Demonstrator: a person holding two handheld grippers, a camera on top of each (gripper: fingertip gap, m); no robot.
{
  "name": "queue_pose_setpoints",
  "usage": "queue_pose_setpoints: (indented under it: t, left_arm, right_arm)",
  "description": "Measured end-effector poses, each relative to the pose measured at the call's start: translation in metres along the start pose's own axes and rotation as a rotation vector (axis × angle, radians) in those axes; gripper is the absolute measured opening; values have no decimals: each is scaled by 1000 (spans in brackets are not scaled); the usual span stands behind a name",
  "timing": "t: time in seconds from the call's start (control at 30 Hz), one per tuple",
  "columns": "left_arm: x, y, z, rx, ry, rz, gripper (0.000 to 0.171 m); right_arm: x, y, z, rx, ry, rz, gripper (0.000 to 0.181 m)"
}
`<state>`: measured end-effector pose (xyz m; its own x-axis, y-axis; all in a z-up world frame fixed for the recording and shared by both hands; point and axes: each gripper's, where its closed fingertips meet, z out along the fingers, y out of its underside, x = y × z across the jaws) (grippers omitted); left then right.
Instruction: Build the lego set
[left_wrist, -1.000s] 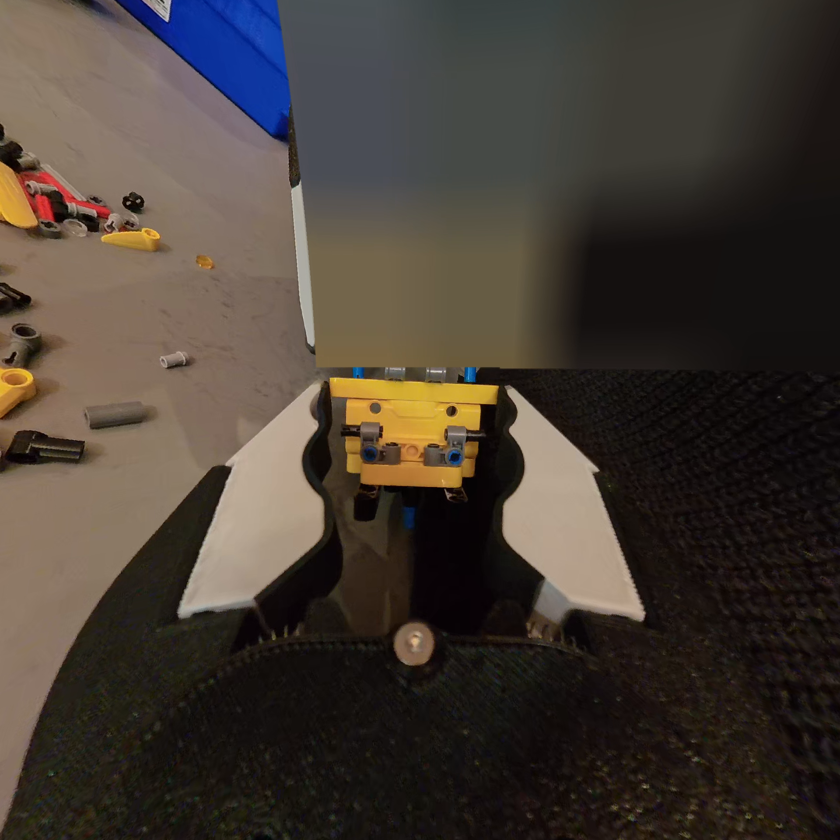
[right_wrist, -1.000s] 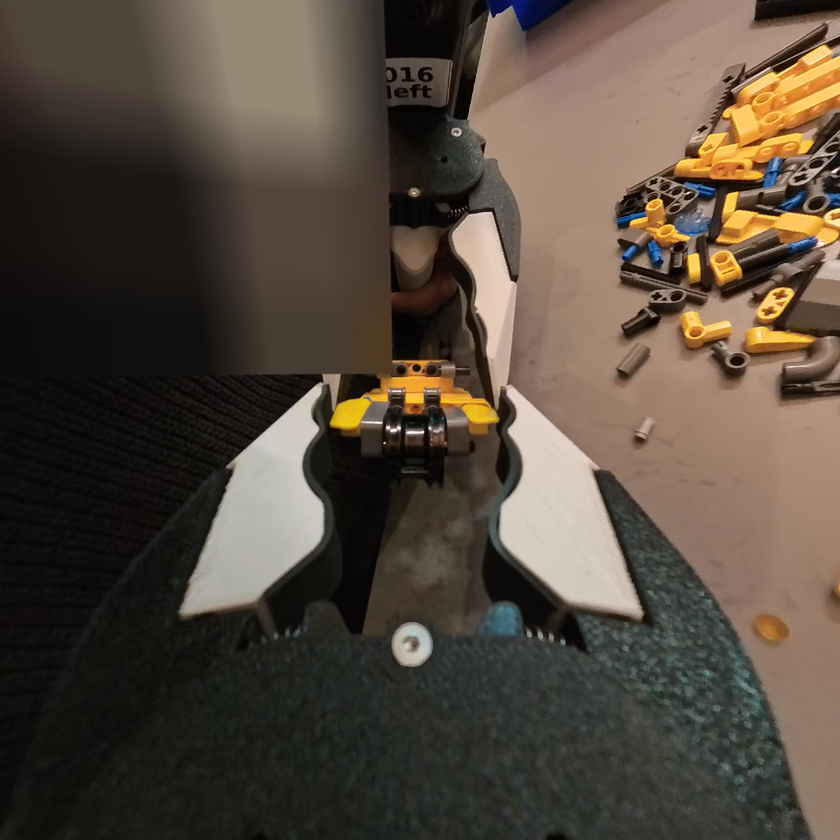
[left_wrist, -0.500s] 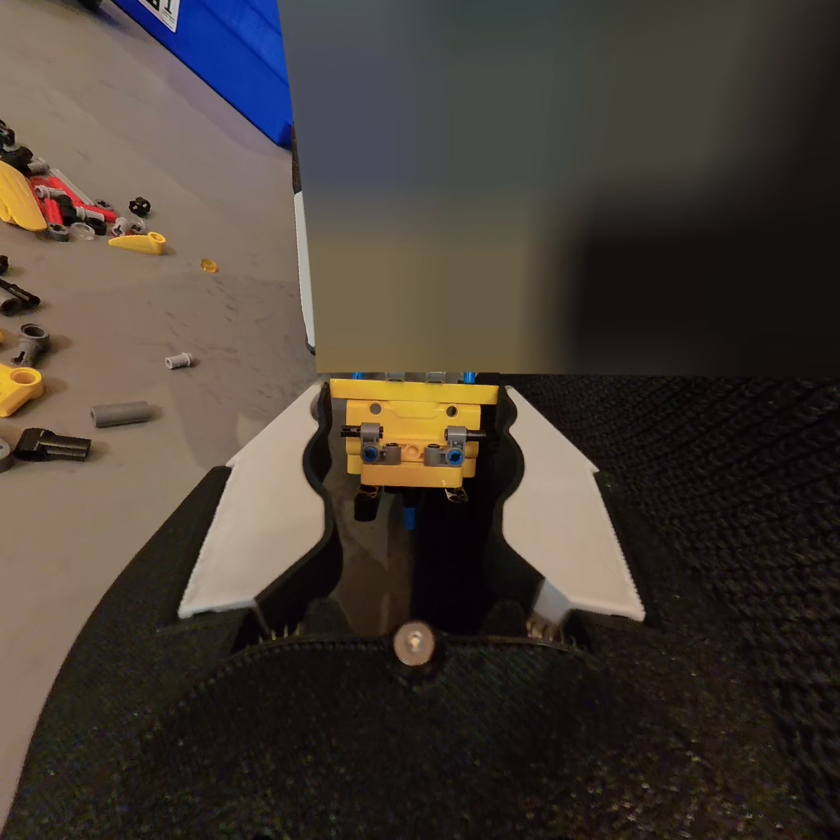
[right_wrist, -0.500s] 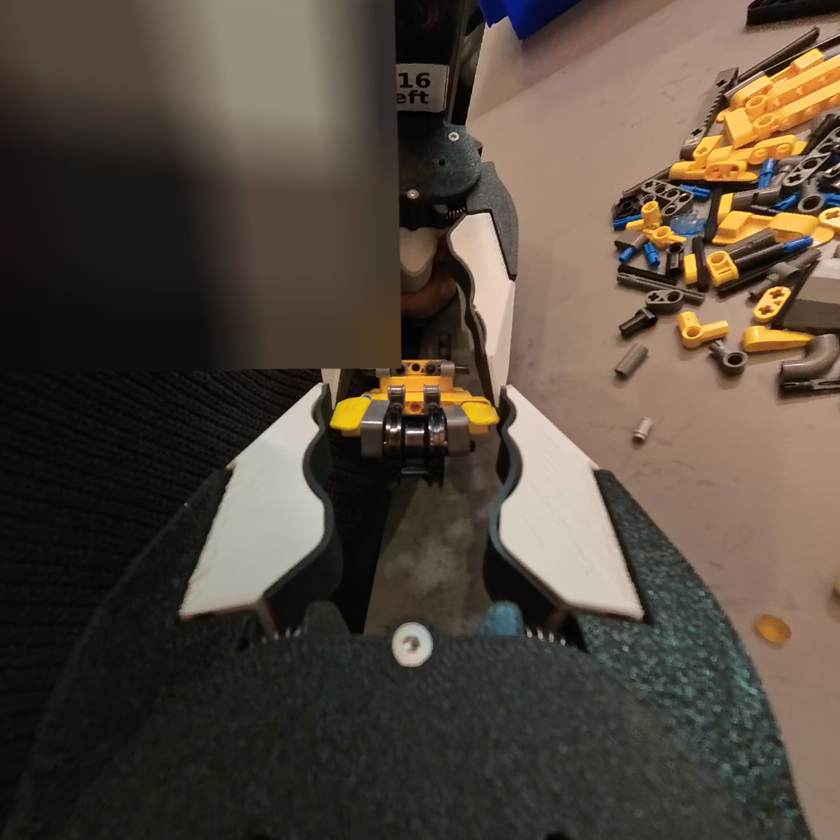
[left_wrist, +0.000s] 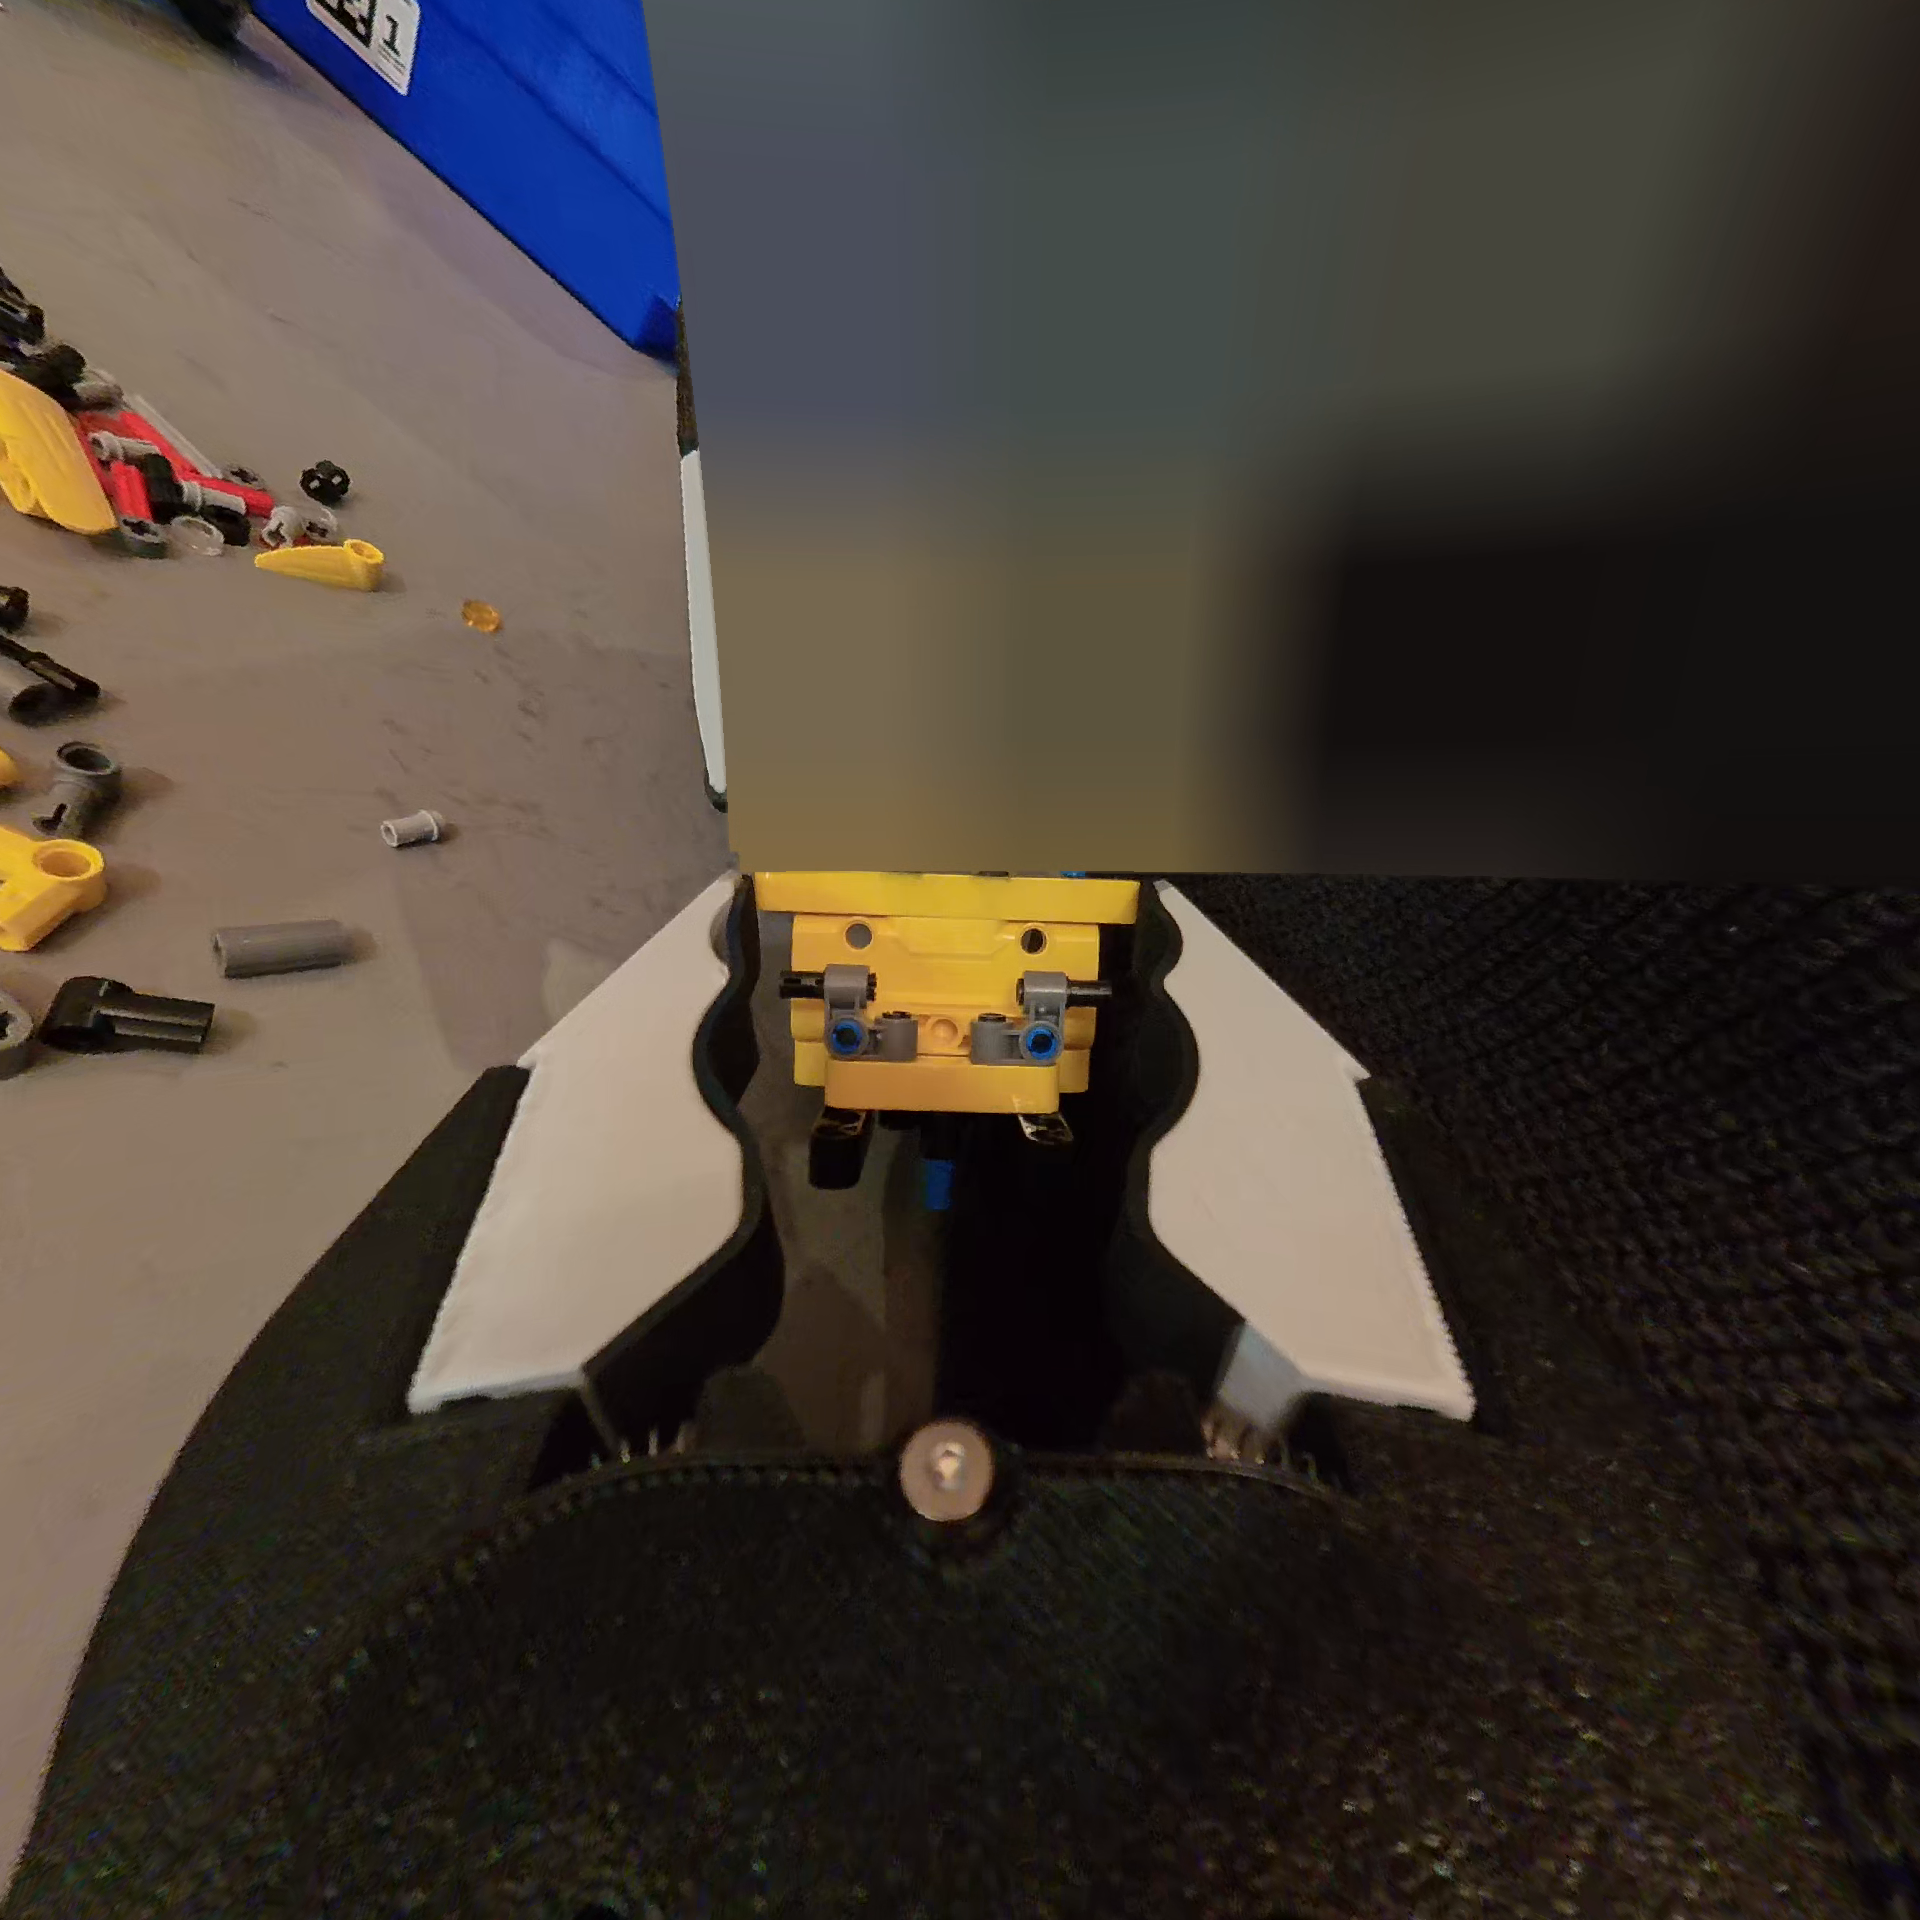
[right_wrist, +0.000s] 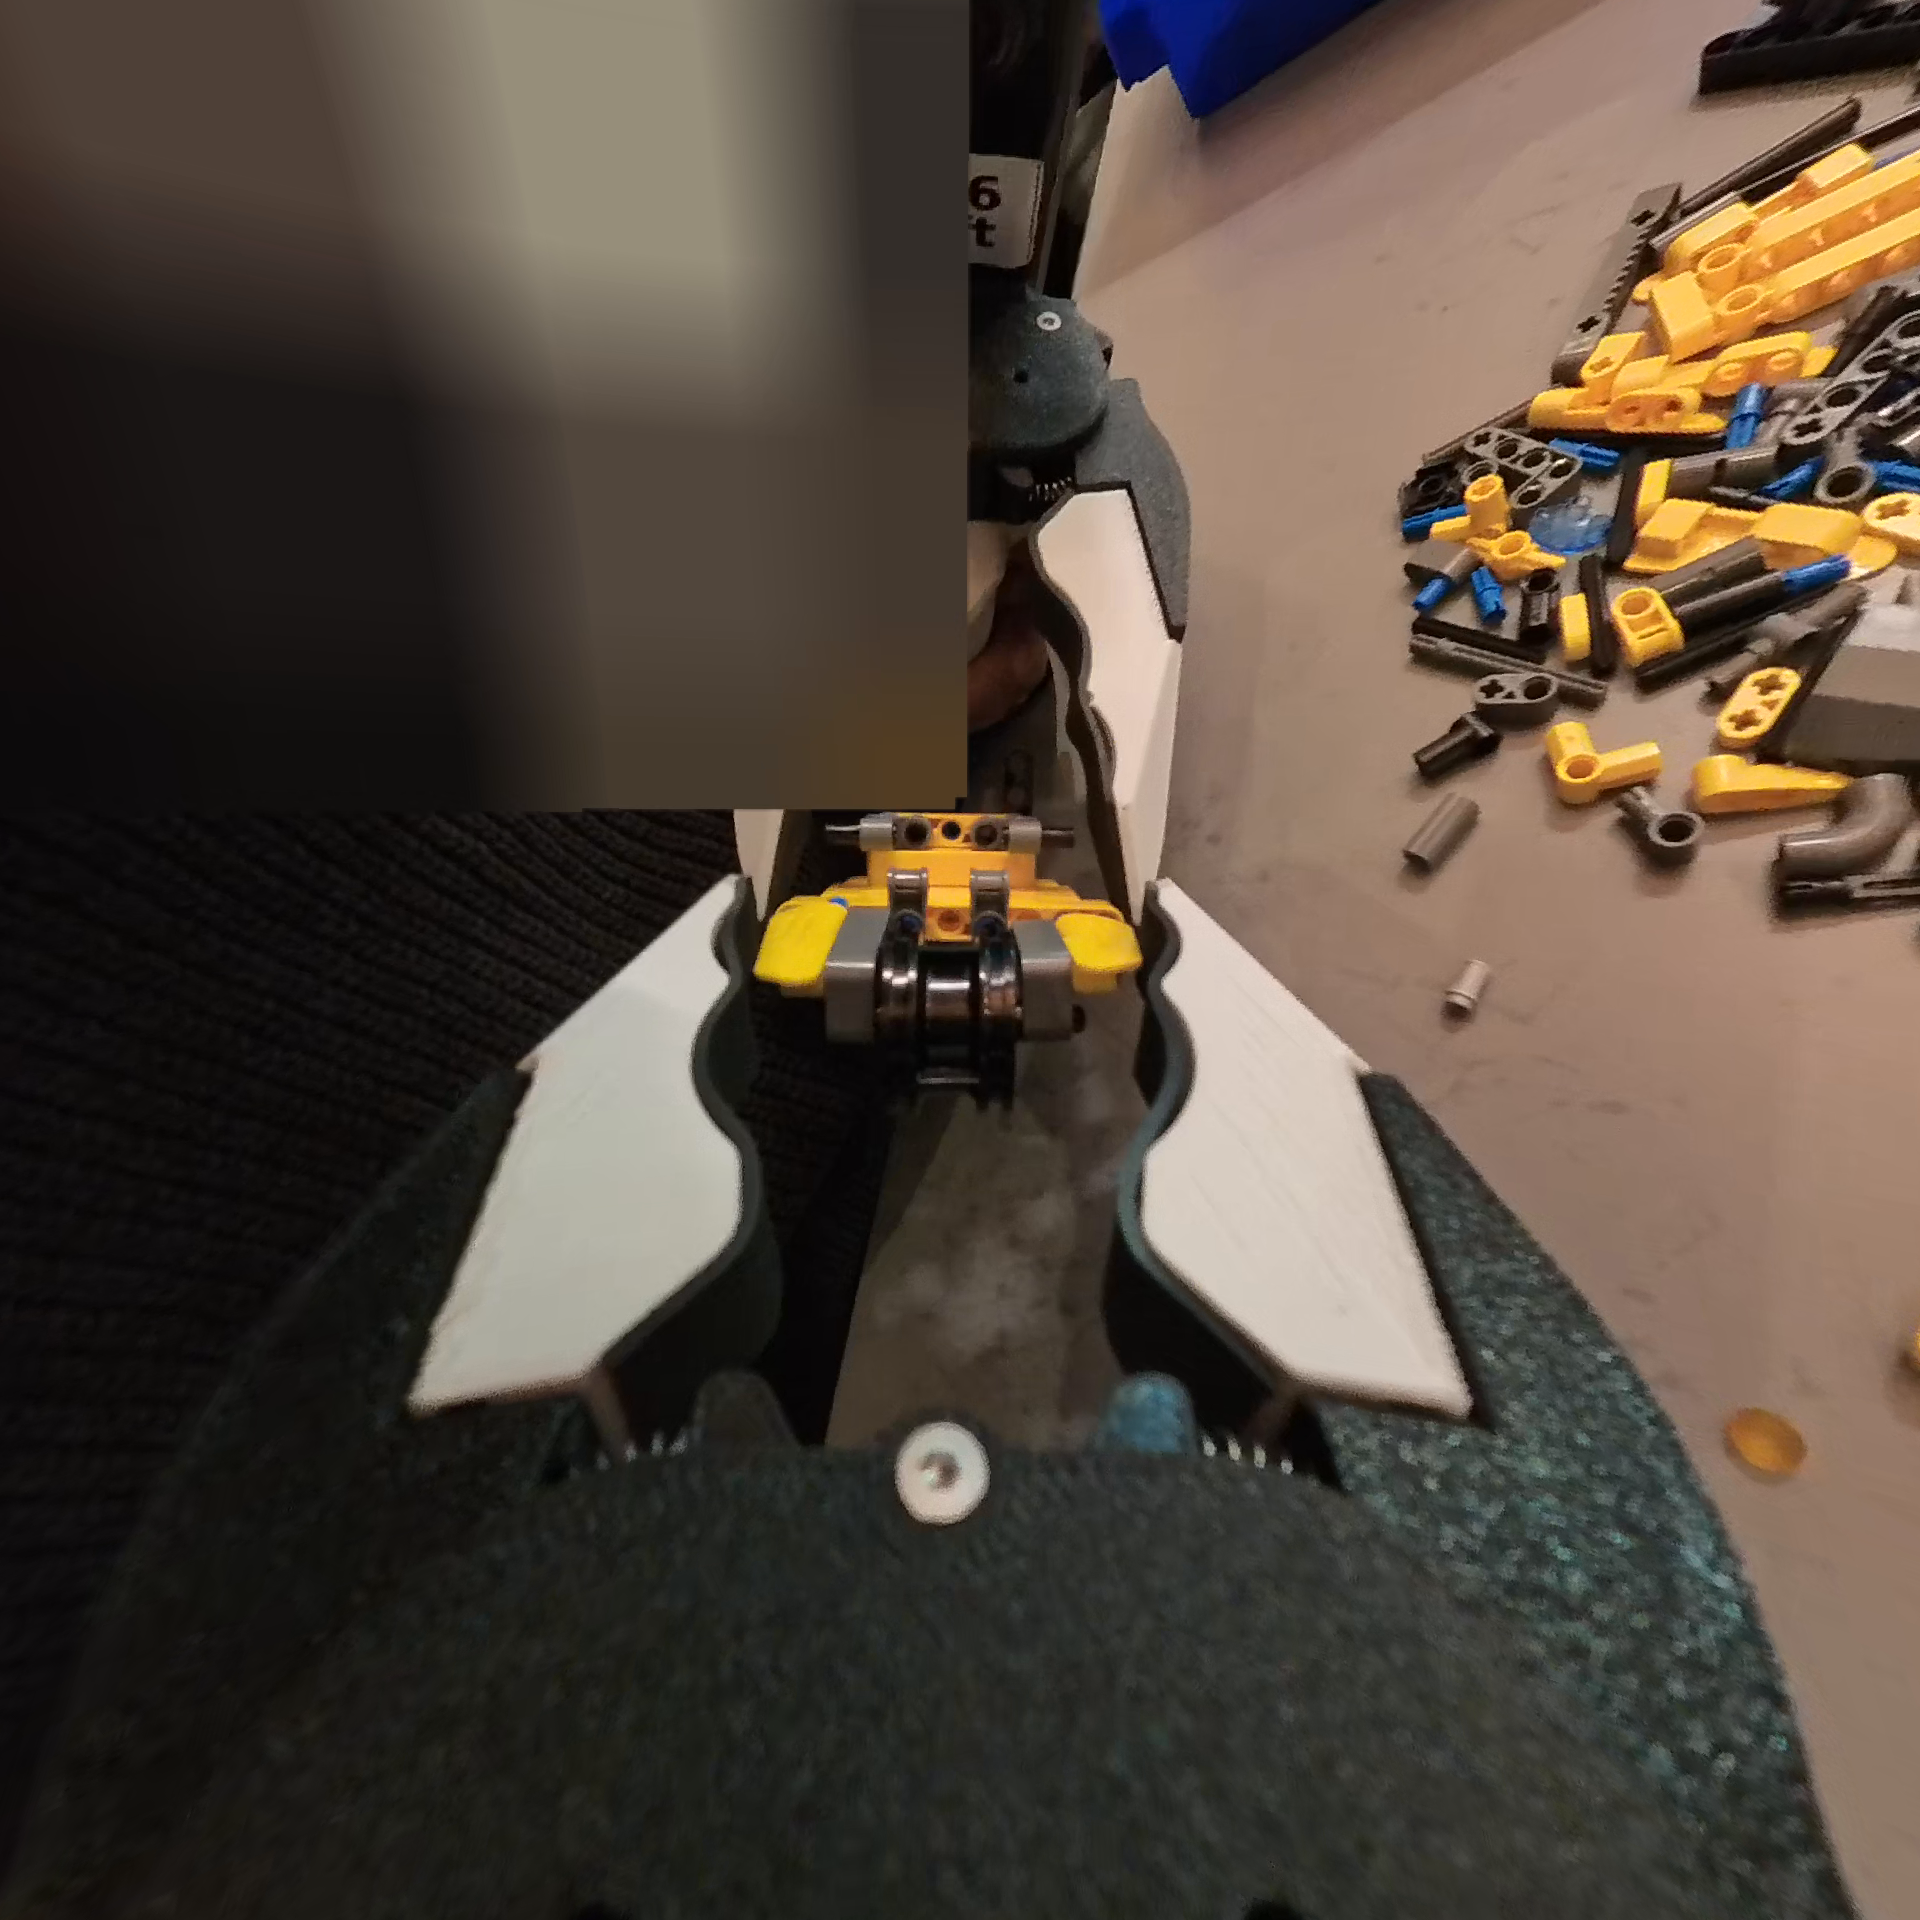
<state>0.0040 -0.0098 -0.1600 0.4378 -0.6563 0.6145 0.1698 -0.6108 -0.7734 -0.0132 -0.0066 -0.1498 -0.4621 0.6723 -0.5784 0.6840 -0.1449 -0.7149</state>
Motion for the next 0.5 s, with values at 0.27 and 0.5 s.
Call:
queue_pose_setpoints:
  t: [0.27, 0.5]
  left_arm:
    - [0, -1, 0, 5, 4, -5, 68]
    - [0, -1, -1, 5, 8, -11, 68]
  right_arm:
    - [-1, 0, 0, -9, 2, -35, 73]
    - [-1, 2, 0, -27, -3, -43, 74]
